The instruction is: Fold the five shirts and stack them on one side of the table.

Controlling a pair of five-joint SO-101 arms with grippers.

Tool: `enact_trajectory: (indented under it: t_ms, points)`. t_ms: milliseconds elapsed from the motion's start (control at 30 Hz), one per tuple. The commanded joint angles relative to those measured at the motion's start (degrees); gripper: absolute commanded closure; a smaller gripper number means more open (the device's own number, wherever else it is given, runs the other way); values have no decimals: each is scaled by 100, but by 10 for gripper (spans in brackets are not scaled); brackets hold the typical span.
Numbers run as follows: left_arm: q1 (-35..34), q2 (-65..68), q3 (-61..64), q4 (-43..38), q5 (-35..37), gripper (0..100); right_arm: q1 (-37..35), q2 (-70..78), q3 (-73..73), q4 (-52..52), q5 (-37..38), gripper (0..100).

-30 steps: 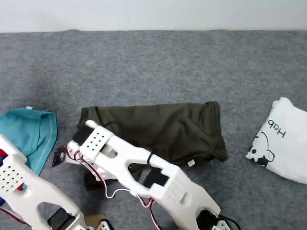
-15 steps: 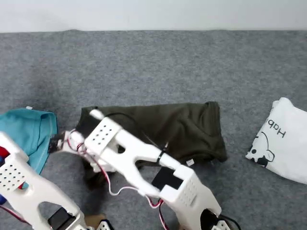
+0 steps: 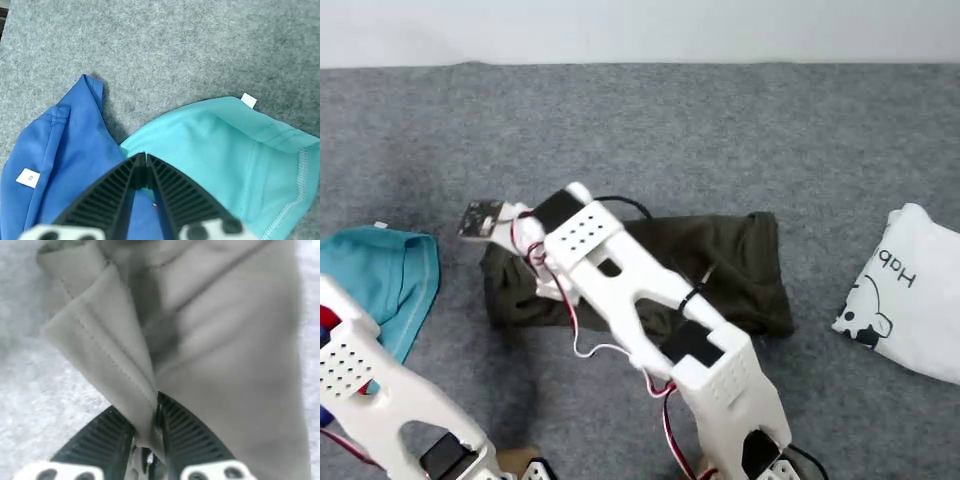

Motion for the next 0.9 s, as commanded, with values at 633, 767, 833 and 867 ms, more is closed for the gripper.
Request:
enact_trajectory:
  t_ms: [633,767,833,867]
  points:
    - [-70,299,-75,-35,-62,992,1200,593,-932,268,-642,818]
    - [-44,299,-75,-35,-62,992,813,620,-1705,699,-642,819]
    - [-35,299,-84,-35,-53,992,611,637,-1934,752,-642,819]
    - [-35,299,-84,-35,-53,992,523,646,-1943,716,-642,820]
